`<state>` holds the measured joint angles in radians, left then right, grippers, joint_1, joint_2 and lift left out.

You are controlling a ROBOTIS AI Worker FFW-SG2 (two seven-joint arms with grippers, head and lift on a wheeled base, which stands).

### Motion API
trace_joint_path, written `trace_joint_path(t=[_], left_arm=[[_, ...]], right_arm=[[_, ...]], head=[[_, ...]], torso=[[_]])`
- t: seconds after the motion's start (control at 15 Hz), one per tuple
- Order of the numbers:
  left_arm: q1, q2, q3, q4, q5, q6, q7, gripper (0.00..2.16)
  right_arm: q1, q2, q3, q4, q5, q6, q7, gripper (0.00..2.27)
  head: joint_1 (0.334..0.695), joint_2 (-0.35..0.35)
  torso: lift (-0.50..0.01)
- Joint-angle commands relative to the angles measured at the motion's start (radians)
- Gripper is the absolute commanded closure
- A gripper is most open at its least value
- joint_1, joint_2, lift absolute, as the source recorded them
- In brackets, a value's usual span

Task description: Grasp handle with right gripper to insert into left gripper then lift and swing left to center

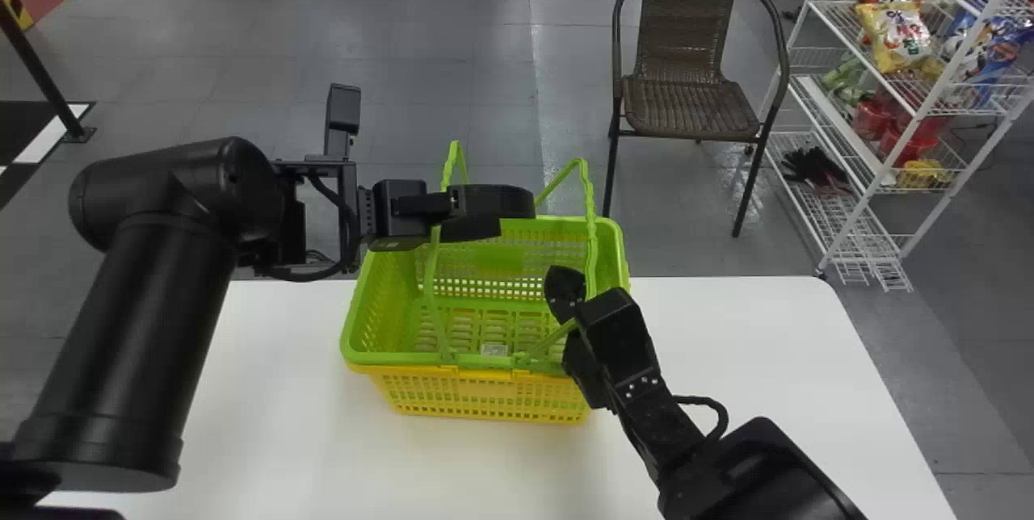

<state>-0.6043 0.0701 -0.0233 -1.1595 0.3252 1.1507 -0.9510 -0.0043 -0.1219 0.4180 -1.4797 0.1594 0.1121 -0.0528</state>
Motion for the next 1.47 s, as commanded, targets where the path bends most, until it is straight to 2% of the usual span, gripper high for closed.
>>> trace_joint_path(t=[0.0,0.27,0.8,1.07,1.4], left_arm=[[0.003,-0.001,-0.001,0.000,0.000,-0.001,0.000,0.07],[0.006,-0.001,-0.001,0.001,0.002,-0.004,-0.002,0.07],[0.006,-0.003,-0.001,0.000,0.002,-0.004,0.000,0.07],[0.006,-0.003,-0.003,0.000,0.002,-0.004,0.001,0.08],[0.005,-0.003,-0.001,0.001,0.018,-0.004,0.001,0.08]], right_arm=[[-0.006,0.005,0.016,0.002,0.003,0.004,-0.001,2.21],[-0.022,0.027,0.038,0.016,0.023,0.010,-0.001,2.21],[-0.040,0.045,0.085,0.045,0.054,0.022,-0.002,2.21],[-0.036,0.045,0.105,0.045,0.060,0.025,-0.004,2.21],[0.018,0.022,0.038,0.012,0.055,0.022,-0.002,2.21]], head=[[0.695,-0.023],[0.695,-0.008],[0.695,0.021],[0.695,0.036],[0.695,0.025]], torso=[[0.000],[0.000],[0.000],[0.000],[0.000]])
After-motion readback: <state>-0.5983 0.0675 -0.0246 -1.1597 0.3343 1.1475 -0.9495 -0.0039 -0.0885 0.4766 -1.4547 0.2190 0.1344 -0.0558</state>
